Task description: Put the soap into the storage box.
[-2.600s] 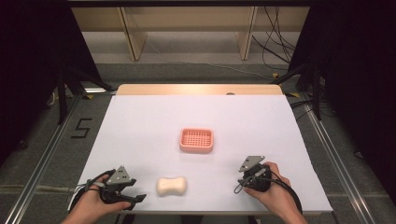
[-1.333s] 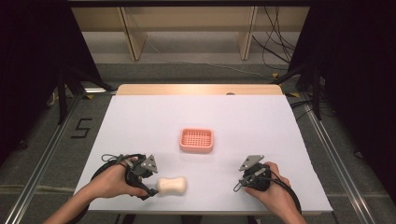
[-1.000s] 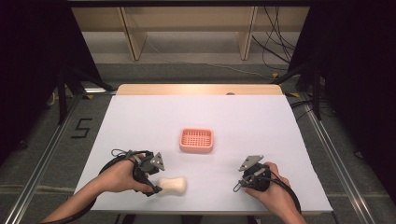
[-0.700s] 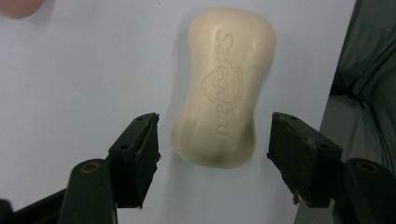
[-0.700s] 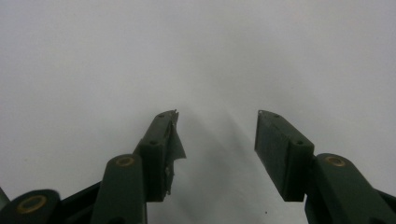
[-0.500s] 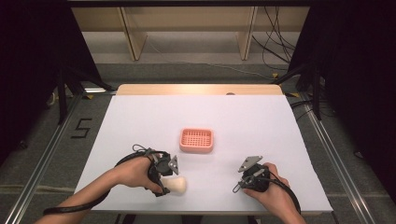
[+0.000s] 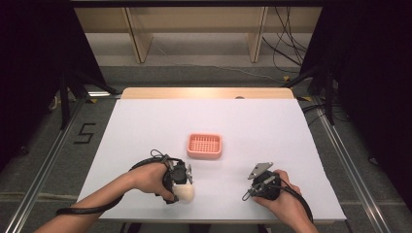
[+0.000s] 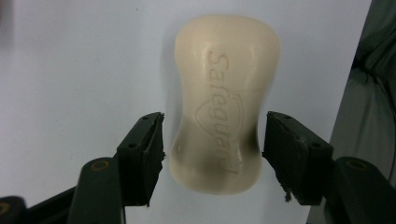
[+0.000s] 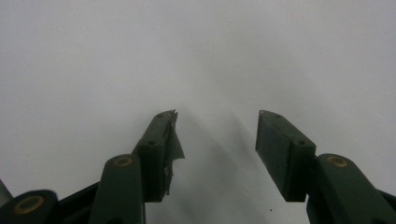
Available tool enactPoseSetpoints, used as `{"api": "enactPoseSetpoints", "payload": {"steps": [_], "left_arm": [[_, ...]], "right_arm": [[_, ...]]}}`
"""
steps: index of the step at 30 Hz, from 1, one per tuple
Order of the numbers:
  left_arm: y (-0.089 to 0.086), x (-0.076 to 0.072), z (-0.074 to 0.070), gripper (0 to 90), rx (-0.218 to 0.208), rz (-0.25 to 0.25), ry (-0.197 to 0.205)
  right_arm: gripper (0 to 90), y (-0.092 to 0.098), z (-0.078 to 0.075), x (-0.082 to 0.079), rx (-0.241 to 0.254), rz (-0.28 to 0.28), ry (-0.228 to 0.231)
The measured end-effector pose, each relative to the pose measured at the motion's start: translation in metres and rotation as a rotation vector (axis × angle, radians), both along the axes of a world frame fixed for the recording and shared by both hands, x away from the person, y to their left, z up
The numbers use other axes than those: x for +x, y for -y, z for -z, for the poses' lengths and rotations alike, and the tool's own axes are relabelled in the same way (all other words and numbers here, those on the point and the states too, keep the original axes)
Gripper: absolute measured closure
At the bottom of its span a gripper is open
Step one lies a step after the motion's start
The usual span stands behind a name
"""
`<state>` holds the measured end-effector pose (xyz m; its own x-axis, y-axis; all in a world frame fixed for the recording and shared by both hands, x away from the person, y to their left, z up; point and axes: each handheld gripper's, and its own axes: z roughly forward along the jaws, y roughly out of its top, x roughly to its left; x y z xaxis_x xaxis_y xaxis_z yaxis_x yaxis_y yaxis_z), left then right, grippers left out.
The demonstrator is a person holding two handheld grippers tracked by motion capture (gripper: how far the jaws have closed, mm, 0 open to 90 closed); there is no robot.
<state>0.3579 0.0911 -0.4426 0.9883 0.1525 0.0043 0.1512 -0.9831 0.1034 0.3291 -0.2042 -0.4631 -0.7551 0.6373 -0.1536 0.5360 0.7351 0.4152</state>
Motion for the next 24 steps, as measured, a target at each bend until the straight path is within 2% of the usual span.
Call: {"api": "enactPoseSetpoints", "payload": {"steps": [2, 3, 8, 9, 10, 14, 16, 19, 21, 24], "left_arm": [[0.001, 0.001, 0.001, 37.7, 0.006, 0.005, 0.005], [0.001, 0.000, 0.003, 37.9, -0.004, -0.010, 0.004], [0.006, 0.000, 0.008, 40.0, 0.020, 0.006, -0.003], [0.006, 0.001, 0.008, 40.4, 0.022, 0.013, 0.000], [0.007, 0.000, 0.009, 40.8, 0.013, -0.005, -0.009], [0.009, 0.002, 0.010, 42.0, 0.029, 0.010, -0.011], [0.010, 0.001, 0.011, 43.1, 0.023, 0.000, -0.018], [0.012, 0.002, 0.012, 44.6, 0.042, 0.013, -0.014], [0.012, 0.003, 0.014, 45.3, 0.034, -0.008, -0.025], [0.013, 0.004, 0.014, 45.6, 0.046, 0.001, -0.024]], "right_arm": [[48.6, 0.000, 0.000, 0.000, -0.001, 0.000, -0.001], [48.6, 0.000, 0.000, 0.000, -0.002, 0.002, -0.003], [48.5, 0.001, 0.001, 0.002, -0.010, -0.033, 0.002], [48.4, 0.001, 0.001, 0.002, -0.010, -0.033, 0.002], [48.4, 0.000, 0.000, 0.001, -0.011, -0.020, 0.001], [48.3, 0.000, 0.000, 0.001, -0.012, -0.020, 0.001], [48.3, 0.001, 0.000, 0.001, -0.011, -0.020, 0.002], [48.3, 0.001, 0.000, 0.001, -0.011, -0.021, 0.002], [48.2, 0.000, 0.001, 0.000, -0.001, -0.003, -0.010], [48.2, 0.000, 0.001, 0.000, -0.001, -0.004, -0.010]]}}
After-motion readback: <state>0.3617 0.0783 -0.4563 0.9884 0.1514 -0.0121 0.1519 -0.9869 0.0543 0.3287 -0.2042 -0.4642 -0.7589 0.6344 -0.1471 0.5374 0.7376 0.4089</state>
